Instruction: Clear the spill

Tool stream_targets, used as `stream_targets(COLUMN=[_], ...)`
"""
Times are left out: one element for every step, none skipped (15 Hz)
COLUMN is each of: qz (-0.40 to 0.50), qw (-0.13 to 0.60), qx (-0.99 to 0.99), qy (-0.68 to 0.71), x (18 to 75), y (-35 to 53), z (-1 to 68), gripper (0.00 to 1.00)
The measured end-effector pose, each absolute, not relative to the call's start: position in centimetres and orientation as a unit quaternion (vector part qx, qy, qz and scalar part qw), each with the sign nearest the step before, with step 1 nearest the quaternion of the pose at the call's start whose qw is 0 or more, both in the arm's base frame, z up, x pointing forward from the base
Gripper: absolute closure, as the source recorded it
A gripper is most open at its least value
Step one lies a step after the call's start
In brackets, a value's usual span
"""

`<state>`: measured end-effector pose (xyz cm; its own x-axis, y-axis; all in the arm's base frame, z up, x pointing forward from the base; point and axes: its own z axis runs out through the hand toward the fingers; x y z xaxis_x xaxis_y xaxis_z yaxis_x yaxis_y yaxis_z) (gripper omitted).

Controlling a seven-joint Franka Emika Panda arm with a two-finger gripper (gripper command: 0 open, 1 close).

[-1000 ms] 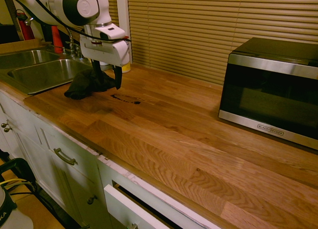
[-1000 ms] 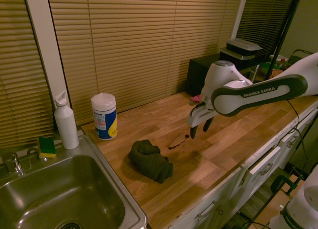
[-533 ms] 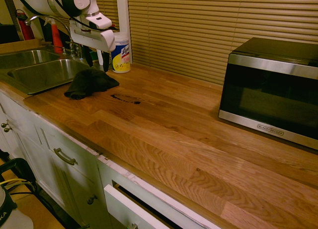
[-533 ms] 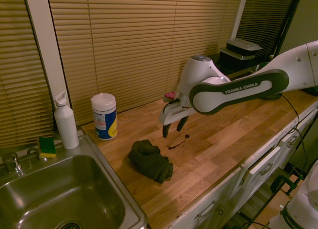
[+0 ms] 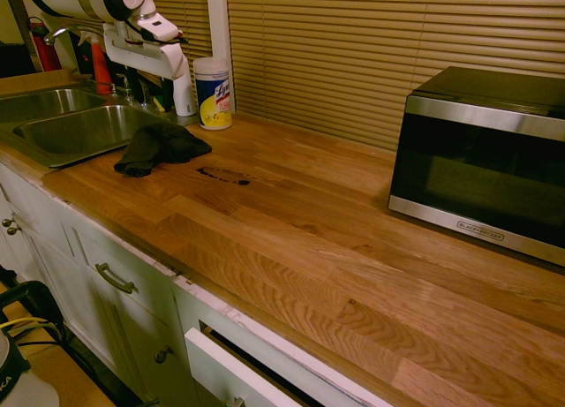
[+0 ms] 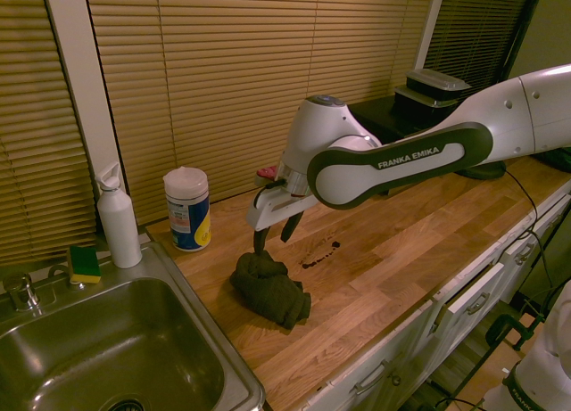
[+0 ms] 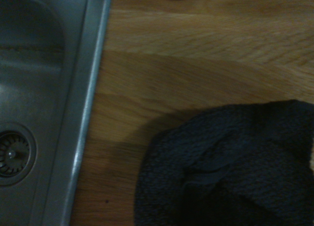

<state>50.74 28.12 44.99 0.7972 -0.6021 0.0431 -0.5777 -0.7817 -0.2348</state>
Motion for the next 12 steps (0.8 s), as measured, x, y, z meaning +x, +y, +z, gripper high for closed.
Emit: stream_targets(qz=[-0.054, -0.050, -0.048, -0.047, -0.045, -0.043, -0.041, -0.040, -0.041, -0.040, -0.037, -0.033], qw=[0.104, 0.102, 0.097, 0.093, 0.089, 0.086, 0.082, 0.077, 0.072, 0.069, 0.066, 0.063], qx=[-0.944, -0.945, -0.947, -0.947, -0.948, -0.948, -0.948, -0.947, -0.946, -0.945, -0.944, -0.944], qy=[0.309, 0.305, 0.303, 0.303, 0.303, 0.304, 0.305, 0.309, 0.314, 0.318, 0.320, 0.323], x=[50.7, 50.6, 50.7, 50.9, 51.3, 51.7, 52.1, 52.6, 53.1, 53.6, 54.0, 54.4], y=[29.2, 30.2, 31.0, 31.6, 32.0, 32.3, 32.4, 32.4, 32.2, 32.1, 32.0, 31.9], z=[44.7, 44.3, 43.8, 43.3, 42.7, 42.2, 41.7, 41.4, 41.0, 40.4, 39.8, 39.2], gripper=[0.00, 0.00, 0.00, 0.00, 0.00, 0.00, 0.00, 0.00, 0.00, 0.00, 0.00, 0.00])
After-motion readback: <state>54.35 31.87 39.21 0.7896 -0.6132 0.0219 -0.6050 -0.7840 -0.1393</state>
